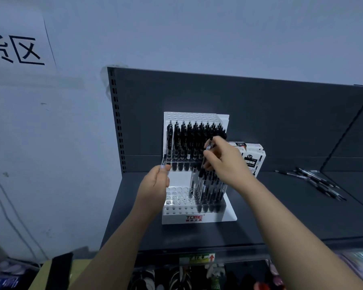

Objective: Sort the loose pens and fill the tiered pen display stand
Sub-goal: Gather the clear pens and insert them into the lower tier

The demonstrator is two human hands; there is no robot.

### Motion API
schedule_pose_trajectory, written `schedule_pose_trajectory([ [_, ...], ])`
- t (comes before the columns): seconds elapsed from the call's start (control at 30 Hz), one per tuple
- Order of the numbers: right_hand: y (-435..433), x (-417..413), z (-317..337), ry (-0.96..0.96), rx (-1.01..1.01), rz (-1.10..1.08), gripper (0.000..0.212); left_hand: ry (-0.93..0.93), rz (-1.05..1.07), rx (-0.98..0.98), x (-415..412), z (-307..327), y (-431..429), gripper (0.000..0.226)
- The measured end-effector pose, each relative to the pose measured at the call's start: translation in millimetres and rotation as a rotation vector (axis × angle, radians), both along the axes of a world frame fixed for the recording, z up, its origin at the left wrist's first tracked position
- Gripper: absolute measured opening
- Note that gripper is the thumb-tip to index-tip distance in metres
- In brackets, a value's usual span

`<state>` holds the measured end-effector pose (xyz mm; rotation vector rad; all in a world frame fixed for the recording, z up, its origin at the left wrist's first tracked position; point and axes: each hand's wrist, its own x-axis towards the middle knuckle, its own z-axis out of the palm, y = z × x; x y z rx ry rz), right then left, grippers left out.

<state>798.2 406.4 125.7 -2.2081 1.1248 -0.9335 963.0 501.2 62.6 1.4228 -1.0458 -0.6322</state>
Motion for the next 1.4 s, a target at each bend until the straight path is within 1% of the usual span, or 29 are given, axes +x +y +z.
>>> schedule_pose_trajectory([
  [0.07,0.9,3.6,-5.3,0.050,0.039,-0.007,0.023,0.009,0.006,0.021,0.5,-2.2,-0.3,0.031],
  [0.13,1.5,7.2,-8.4,0.151,-0.040,-0.023,0.030,0.017,0.012,0.030,1.0,-3.2,-0.6,0.031],
  [0.17,0.7,8.8,-10.7,0.189,-0.078,-0.021,0.027,0.017,0.013,0.033,1.0,-3.4,-0.7,0.031],
  [0.23,-2.3,10.6,-14.4,0.191,-0.069,-0.017,0.008,0.014,0.014,0.035,0.8,-3.7,0.2,0.031],
  [0.37,-6.3,12.0,-18.8,0.196,-0.070,-0.053,0.019,0.006,0.027,0.045,2.0,-5.1,0.8,0.036],
  [0.5,-10.1,14.1,-21.1,0.247,-0.084,-0.060,0.020,-0.006,0.044,0.078,6.1,-9.5,-1.0,0.038],
  [0.63,-13.4,13.8,-17.5,0.180,-0.153,-0.107,0.020,-0.029,0.049,0.101,8.8,-11.4,-2.8,0.038],
  [0.73,-13.7,15.8,-17.9,0.254,-0.155,-0.103,0.019,-0.022,0.050,0.110,9.7,-12.4,-6.0,0.038],
  [0.8,-12.7,17.3,-22.0,0.348,-0.139,-0.085,0.020,-0.001,0.048,0.118,9.8,-13.3,-7.7,0.030],
  [0.87,-11.4,18.3,-24.4,0.413,-0.120,-0.058,0.027,0.021,0.048,0.126,10.4,-13.5,-8.4,0.017],
  [0.93,-10.3,19.0,-23.9,0.446,-0.105,-0.034,0.026,0.020,0.043,0.133,10.8,-13.4,-8.1,0.013],
  [1.07,-9.3,21.3,-21.3,0.409,-0.083,-0.072,0.010,-0.010,0.017,0.117,10.4,-13.9,-7.4,0.010],
  [1.17,-9.9,23.7,-19.6,0.411,-0.068,-0.074,0.009,0.019,-0.012,0.086,10.9,-14.7,-7.9,0.007],
  [1.23,-10.9,23.9,-16.8,0.402,-0.074,-0.060,0.008,0.017,-0.026,0.066,12.3,-17.5,-9.8,0.009],
  [1.3,-10.5,23.7,-12.9,0.310,-0.080,-0.029,0.005,-0.014,-0.019,0.052,12.4,-18.5,-10.7,0.015],
  [1.33,-9.1,23.1,-10.1,0.238,-0.055,-0.001,0.008,0.001,-0.021,0.039,11.3,-17.7,-11.0,0.016],
  [1.4,-5.1,21.7,-5.3,0.101,0.056,0.086,0.014,0.064,-0.038,0.014,7.4,-13.7,-11.3,0.016],
])
